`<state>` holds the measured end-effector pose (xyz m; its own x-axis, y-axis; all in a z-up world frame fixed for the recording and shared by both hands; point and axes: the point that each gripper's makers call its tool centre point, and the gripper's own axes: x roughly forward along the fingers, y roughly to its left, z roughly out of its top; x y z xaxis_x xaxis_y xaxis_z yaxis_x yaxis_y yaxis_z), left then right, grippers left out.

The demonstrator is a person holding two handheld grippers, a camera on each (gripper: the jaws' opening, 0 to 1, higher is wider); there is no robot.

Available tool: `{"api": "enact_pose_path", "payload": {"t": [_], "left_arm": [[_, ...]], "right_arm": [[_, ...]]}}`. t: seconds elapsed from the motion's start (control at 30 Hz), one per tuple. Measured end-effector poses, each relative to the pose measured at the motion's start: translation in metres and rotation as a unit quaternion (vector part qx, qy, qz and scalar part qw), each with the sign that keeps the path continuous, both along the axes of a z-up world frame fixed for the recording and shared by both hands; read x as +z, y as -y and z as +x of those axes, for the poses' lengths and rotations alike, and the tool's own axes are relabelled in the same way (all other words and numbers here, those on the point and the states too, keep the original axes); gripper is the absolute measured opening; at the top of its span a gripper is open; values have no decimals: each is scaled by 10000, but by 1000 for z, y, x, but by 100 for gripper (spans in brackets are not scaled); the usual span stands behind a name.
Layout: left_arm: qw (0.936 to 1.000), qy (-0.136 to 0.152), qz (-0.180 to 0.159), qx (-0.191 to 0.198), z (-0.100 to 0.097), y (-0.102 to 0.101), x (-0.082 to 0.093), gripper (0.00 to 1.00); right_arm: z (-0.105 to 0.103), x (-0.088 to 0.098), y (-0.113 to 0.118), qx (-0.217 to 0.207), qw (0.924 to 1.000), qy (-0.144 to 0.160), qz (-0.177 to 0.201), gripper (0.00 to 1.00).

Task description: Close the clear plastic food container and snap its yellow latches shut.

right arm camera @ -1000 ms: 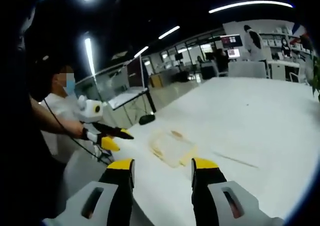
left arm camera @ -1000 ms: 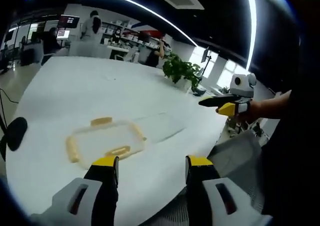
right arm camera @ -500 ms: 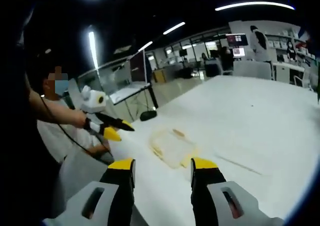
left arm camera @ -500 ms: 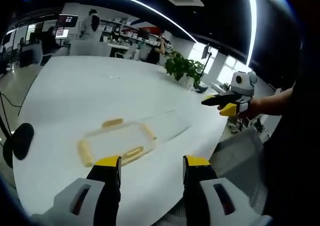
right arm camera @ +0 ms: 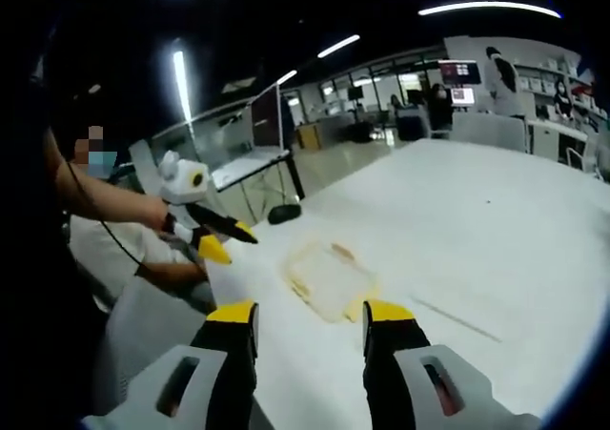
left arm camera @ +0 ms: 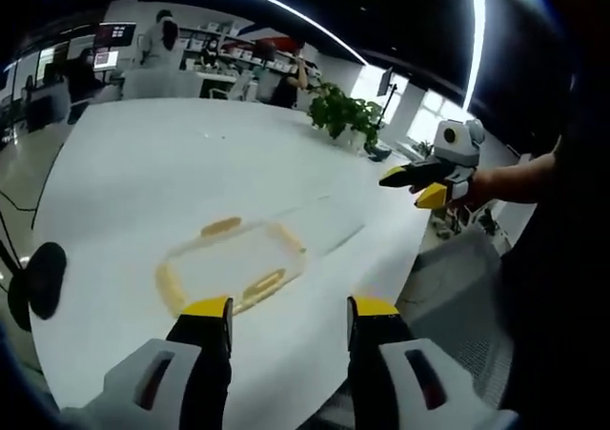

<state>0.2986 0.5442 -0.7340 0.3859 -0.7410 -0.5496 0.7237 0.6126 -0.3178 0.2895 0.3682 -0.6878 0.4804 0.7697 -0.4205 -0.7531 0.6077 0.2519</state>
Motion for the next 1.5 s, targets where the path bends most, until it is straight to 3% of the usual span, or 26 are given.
{"api": "enact_pose_path", "payload": {"t": [0.73, 1.2, 1.5], "left_arm": [[9966, -141, 482, -647, 3, -2, -12, 43], [9930, -160, 727, -921, 21, -11, -19, 40], [9895, -196, 863, -1139, 24, -14, -24, 40]], "right_arm": [[13, -13, -26, 411, 9973, 52, -600, 42], [22, -26, -29, 702, 9916, 99, -1086, 42], [31, -34, -36, 802, 9894, 16, -1207, 42]]}}
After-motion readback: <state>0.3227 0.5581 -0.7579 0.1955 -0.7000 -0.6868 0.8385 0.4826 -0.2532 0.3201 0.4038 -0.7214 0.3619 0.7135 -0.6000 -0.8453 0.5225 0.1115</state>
